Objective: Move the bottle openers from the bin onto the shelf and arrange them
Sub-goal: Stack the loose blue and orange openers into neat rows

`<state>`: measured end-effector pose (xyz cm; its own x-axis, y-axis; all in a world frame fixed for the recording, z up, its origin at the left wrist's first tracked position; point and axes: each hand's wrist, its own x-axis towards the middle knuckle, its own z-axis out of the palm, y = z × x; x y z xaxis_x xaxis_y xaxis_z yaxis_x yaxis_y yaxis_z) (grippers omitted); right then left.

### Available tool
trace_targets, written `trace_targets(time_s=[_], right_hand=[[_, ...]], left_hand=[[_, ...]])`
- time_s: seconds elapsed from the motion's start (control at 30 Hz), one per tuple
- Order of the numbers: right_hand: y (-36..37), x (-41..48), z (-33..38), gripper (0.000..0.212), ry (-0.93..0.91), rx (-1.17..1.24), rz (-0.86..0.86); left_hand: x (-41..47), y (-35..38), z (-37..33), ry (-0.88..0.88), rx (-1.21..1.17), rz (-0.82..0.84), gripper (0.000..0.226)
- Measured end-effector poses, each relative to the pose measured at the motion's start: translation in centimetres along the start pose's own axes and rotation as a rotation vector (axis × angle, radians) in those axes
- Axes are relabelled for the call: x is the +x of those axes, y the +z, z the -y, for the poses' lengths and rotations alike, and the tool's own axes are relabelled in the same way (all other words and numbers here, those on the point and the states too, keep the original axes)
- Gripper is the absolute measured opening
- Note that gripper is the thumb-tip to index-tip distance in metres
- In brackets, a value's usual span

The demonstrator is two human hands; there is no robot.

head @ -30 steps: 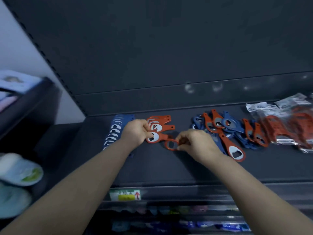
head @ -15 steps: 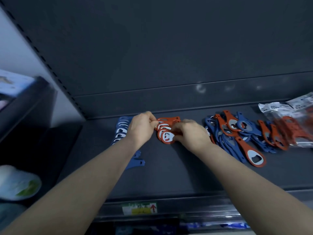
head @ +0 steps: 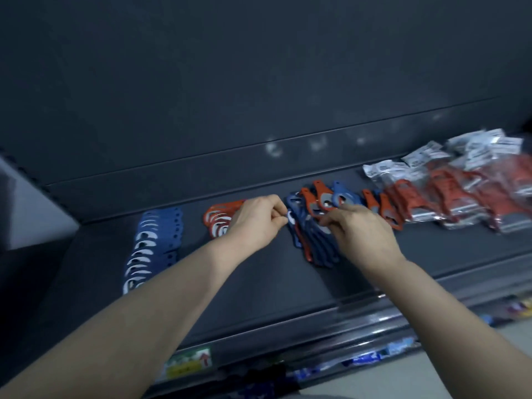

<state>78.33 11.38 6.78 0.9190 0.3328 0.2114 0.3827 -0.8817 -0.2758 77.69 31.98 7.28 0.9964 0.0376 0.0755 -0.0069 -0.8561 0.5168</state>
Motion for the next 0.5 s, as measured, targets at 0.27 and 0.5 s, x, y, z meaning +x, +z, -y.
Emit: trace_targets(time_s=[0.27, 0.5], right_hand=[[-1.1, -2.3, -5.0, 0.016, 0.068, 0.074, 0.086], [-0.1, -1.1, -2.4, 0.048, -0.018, -0.051, 0.139]], left_hand=[[0.3, 3.6, -5.0, -0.102, 0.234, -0.038, 0.027], [-0.3, 3.9, -4.8, -0.137, 0.183, -0.023, 0.020]])
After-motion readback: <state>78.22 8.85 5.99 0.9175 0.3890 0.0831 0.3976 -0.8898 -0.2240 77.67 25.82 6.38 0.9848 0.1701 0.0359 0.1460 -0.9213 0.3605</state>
